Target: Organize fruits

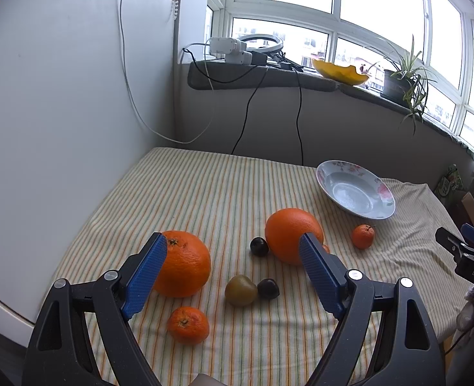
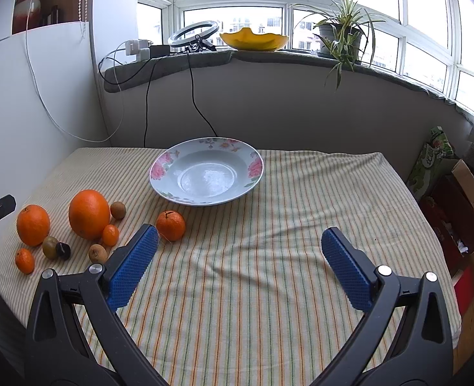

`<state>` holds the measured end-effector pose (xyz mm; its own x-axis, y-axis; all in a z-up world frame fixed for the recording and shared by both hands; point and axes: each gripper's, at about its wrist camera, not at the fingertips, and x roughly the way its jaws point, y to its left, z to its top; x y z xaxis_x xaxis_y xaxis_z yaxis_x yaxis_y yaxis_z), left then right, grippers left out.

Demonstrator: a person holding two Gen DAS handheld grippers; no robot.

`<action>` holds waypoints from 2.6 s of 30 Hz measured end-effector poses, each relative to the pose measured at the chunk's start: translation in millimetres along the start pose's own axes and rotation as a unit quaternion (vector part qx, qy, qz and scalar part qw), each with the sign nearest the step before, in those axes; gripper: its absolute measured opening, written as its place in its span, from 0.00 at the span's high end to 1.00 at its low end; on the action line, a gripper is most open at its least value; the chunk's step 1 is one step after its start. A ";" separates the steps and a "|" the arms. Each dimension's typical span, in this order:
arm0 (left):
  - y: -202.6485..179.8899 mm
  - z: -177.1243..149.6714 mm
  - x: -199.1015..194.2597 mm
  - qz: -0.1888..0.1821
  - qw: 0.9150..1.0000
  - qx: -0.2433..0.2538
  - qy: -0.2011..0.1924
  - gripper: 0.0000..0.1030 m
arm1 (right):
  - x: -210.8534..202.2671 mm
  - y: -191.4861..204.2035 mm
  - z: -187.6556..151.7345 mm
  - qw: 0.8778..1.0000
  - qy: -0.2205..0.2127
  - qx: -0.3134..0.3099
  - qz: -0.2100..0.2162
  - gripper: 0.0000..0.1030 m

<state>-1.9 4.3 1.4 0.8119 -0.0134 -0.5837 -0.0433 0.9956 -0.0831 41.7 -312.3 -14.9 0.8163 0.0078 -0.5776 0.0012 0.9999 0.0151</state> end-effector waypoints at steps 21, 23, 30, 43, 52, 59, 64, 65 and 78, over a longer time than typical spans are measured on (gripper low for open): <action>38.0 -10.4 6.9 -0.001 0.999 -0.049 0.021 0.18 | 13.3 35.7 10.8 0.996 0.009 -0.035 0.080 0.00; 45.4 -12.9 8.2 -0.004 0.998 -0.061 0.026 0.18 | 16.6 44.9 12.9 0.993 0.015 -0.039 0.107 0.00; 65.9 -22.8 14.7 -0.014 0.995 -0.094 0.042 0.19 | 32.6 85.5 20.3 0.981 0.045 -0.059 0.179 0.02; 87.3 -35.8 27.4 -0.050 0.988 -0.136 0.062 0.25 | 60.3 167.4 40.3 0.944 0.105 -0.094 0.297 0.06; 89.6 -37.3 38.1 -0.078 0.983 -0.151 0.074 0.29 | 94.9 227.5 40.4 0.897 0.197 -0.091 0.385 0.18; 94.3 -38.9 45.1 -0.085 0.980 -0.160 0.082 0.31 | 119.5 250.0 33.9 0.884 0.232 -0.100 0.394 0.29; 96.4 -39.5 48.0 -0.087 0.979 -0.162 0.083 0.31 | 122.7 260.6 34.0 0.879 0.239 -0.111 0.397 0.29; 96.5 -39.9 49.5 -0.087 0.979 -0.162 0.084 0.31 | 124.0 263.2 34.9 0.878 0.238 -0.118 0.397 0.29; 102.7 -43.4 60.3 -0.092 0.976 -0.171 0.094 0.33 | 142.1 302.8 28.1 0.856 0.276 -0.182 0.397 0.29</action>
<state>17.4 101.7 -77.4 0.7040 -0.2387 -0.6689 -0.1248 0.8856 -0.4474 174.3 -8.8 -69.5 0.0783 0.5915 -0.8025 -0.6902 0.6130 0.3845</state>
